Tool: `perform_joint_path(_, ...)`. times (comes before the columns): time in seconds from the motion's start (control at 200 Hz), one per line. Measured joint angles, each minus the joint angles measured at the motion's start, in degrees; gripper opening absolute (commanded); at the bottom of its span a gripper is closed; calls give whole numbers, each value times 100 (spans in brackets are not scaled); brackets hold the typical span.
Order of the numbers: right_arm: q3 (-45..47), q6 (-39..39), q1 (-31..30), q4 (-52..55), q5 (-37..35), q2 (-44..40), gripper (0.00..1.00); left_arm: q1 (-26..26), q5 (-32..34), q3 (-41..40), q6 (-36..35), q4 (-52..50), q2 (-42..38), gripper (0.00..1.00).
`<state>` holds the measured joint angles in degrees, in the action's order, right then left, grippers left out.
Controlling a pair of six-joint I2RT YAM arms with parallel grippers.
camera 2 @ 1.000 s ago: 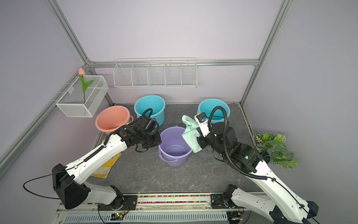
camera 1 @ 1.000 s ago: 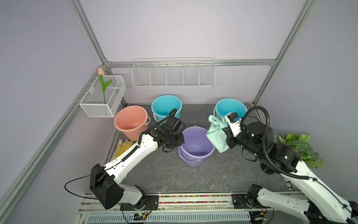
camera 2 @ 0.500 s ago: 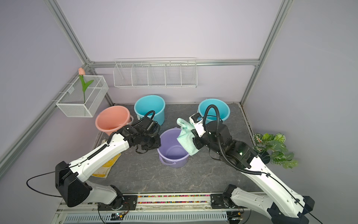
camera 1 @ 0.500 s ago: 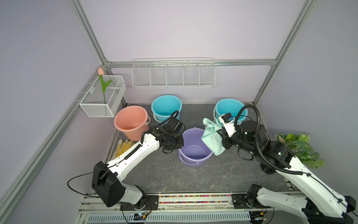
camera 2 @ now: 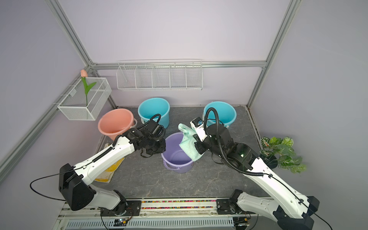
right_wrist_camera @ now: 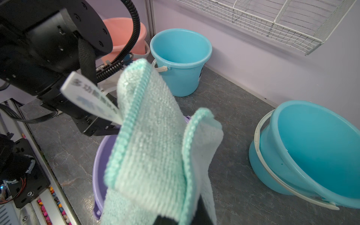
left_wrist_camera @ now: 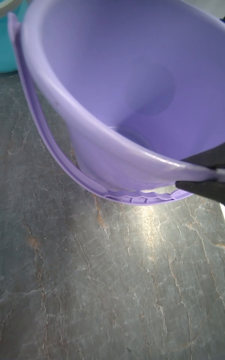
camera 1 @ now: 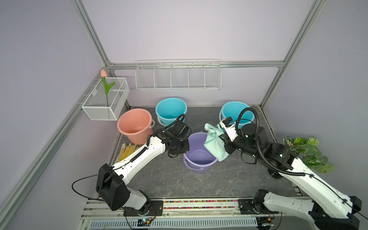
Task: Wipe the inside of the bucket with a cloth
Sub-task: Pick up the bucket from the center of the board, then wipe the dirt from the inside of the bucket.
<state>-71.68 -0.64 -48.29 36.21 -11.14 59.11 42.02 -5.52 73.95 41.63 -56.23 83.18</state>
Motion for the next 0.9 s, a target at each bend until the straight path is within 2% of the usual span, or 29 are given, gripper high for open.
perform_joint_path(0.305, 107, 50, -131, -125, 275, 334, 7, 7, 125, -155, -94, 118, -415, 0)
perform_joint_path(0.5, 382, 566, -181, -417, 463, 498, 7, 52, 120, -219, -345, 240, -820, 0)
perform_joint_path(0.665, 649, 1526, -284, -758, 756, 564, 7, 181, 162, -492, -562, 389, -1056, 0)
perform_joint_path(0.905, 938, 3545, -588, -1141, 1152, 962, 7, 551, 409, -616, -826, 409, -1099, 0)
